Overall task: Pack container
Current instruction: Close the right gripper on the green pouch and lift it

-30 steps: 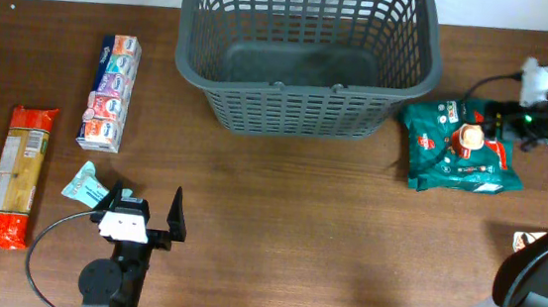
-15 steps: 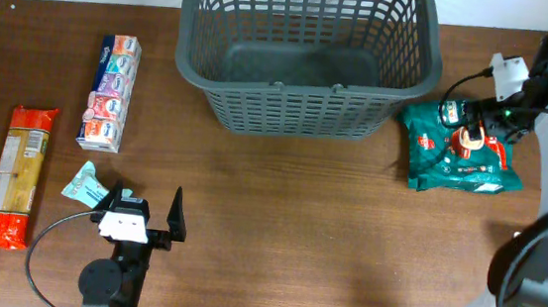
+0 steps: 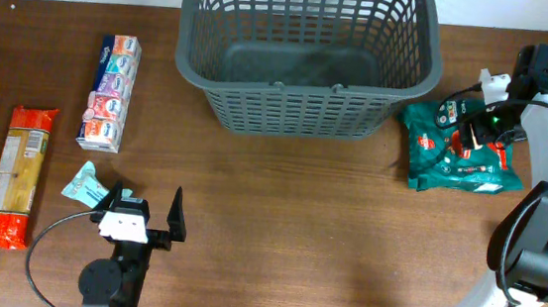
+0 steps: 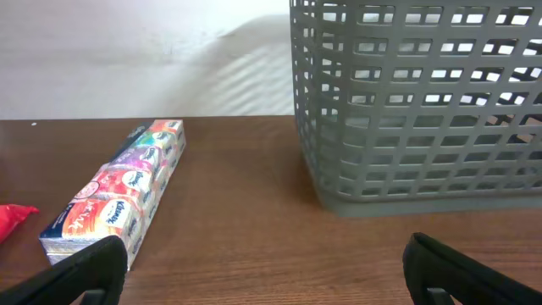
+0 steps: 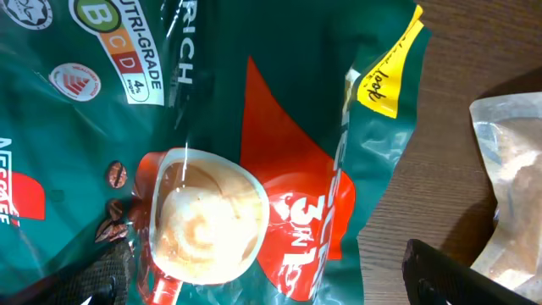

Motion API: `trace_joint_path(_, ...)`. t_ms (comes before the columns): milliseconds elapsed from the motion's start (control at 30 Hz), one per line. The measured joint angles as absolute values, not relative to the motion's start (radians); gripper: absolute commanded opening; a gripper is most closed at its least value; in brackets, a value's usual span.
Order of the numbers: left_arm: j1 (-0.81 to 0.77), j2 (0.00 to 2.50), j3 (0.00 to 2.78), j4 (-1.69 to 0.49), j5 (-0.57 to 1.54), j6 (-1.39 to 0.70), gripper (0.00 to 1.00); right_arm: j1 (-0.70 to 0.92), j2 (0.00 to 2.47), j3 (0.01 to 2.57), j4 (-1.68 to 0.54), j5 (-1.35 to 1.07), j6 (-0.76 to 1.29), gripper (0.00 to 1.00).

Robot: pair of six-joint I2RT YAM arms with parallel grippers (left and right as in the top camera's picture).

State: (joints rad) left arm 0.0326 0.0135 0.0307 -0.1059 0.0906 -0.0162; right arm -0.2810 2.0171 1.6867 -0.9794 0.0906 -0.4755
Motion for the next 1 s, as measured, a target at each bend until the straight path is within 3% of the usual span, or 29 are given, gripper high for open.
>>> trace_joint_path(1000,0.033,0.014,0.031,-0.106,0.090,-0.016,0.99,-0.281,2.075,1.687,-0.911,0.025,-0.373,0.99)
